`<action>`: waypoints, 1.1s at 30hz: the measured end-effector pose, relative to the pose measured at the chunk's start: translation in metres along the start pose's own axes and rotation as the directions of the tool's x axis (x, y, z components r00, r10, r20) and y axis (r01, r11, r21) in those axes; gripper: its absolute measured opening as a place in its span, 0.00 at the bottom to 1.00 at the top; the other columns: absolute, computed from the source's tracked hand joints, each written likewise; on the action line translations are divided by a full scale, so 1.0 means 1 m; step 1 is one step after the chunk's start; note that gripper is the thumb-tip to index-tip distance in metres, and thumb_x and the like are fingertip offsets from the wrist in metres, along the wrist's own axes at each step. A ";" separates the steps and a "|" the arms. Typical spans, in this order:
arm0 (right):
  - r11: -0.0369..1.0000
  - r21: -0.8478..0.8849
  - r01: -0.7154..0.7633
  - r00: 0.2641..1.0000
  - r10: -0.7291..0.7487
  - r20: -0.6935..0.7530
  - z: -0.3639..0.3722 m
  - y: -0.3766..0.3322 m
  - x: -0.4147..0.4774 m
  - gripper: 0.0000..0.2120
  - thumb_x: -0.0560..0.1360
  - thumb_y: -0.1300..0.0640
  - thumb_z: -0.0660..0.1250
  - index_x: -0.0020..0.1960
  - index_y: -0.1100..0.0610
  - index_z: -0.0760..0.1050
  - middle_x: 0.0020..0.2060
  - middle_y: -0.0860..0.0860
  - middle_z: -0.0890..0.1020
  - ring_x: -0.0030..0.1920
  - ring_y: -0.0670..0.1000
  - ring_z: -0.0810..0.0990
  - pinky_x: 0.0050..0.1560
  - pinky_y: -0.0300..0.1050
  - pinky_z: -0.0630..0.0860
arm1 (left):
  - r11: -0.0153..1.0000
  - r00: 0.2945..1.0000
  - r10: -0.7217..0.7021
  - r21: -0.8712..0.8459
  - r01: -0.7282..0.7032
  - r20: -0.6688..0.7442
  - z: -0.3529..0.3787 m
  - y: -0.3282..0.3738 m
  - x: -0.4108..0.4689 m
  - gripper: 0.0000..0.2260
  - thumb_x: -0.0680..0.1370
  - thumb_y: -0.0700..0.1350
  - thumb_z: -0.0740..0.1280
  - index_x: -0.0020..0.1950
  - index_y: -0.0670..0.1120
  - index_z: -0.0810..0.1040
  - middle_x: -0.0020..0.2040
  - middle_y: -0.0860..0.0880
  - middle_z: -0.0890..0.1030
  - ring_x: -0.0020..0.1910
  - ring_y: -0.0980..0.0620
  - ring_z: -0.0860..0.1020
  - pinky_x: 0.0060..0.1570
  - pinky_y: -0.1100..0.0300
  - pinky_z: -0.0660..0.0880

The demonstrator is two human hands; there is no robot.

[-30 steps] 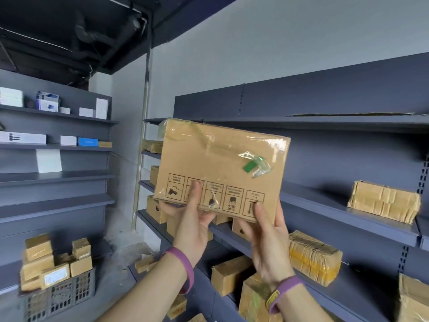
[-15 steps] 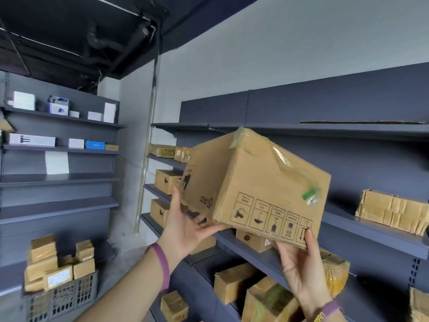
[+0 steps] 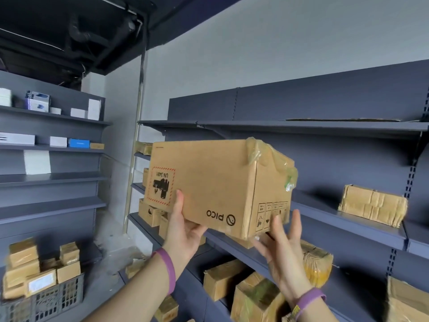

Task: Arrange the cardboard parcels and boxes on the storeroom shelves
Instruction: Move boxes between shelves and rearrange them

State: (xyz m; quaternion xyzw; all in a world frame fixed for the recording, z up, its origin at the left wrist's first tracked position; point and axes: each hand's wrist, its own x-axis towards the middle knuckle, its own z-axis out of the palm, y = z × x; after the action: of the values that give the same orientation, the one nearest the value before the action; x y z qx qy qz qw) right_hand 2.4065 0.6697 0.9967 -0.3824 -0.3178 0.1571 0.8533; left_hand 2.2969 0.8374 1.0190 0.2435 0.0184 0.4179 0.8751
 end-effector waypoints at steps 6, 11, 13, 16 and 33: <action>0.996 0.041 -0.075 0.982 0.066 0.176 0.038 0.020 -0.021 0.57 0.54 0.39 0.84 0.75 0.28 0.55 0.71 0.49 0.74 0.65 0.59 0.79 0.57 0.62 0.80 | 0.991 0.993 0.120 0.066 -0.121 0.006 0.007 -0.007 0.002 0.27 0.76 0.57 0.71 0.74 0.58 0.69 0.61 0.51 0.83 0.61 0.50 0.81 0.47 0.49 0.82; 0.980 0.195 0.028 0.999 -0.021 -0.038 0.049 0.020 -0.009 0.35 0.71 0.54 0.71 0.76 0.43 0.64 0.67 0.52 0.78 0.62 0.59 0.81 0.50 0.56 0.83 | 0.990 0.989 0.128 0.047 -0.131 0.068 0.009 -0.006 -0.001 0.33 0.71 0.52 0.75 0.74 0.59 0.67 0.62 0.50 0.83 0.60 0.49 0.82 0.48 0.47 0.82; 0.978 0.200 0.058 0.996 -0.044 -0.073 0.044 0.015 -0.003 0.32 0.71 0.54 0.70 0.75 0.48 0.67 0.64 0.54 0.80 0.60 0.58 0.82 0.48 0.51 0.84 | 0.997 0.986 0.080 0.010 -0.083 0.149 0.006 -0.001 -0.007 0.28 0.74 0.53 0.71 0.73 0.59 0.69 0.64 0.49 0.82 0.61 0.45 0.81 0.52 0.40 0.81; 0.976 0.214 0.044 0.996 -0.025 -0.090 0.032 0.007 0.006 0.29 0.72 0.54 0.69 0.72 0.54 0.70 0.60 0.56 0.82 0.55 0.56 0.84 0.46 0.48 0.84 | 0.995 0.973 0.021 -0.100 0.002 0.229 -0.007 0.006 -0.011 0.29 0.72 0.68 0.63 0.70 0.57 0.74 0.66 0.46 0.80 0.65 0.35 0.77 0.59 0.28 0.73; 0.916 0.375 -0.143 0.964 0.214 -0.155 -0.033 0.011 0.030 0.31 0.71 0.40 0.68 0.71 0.51 0.73 0.61 0.52 0.82 0.58 0.52 0.83 0.47 0.45 0.84 | 0.979 0.972 -0.194 0.084 0.184 0.129 -0.020 0.031 -0.006 0.24 0.77 0.60 0.65 0.69 0.50 0.78 0.66 0.41 0.79 0.65 0.40 0.78 0.55 0.41 0.79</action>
State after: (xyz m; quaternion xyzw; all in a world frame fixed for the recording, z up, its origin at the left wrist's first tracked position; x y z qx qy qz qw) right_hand 2.4508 0.6743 0.9845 -0.2604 -0.1632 0.2524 0.9175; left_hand 2.2661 0.8575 1.0140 0.2996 -0.0033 0.3140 0.9009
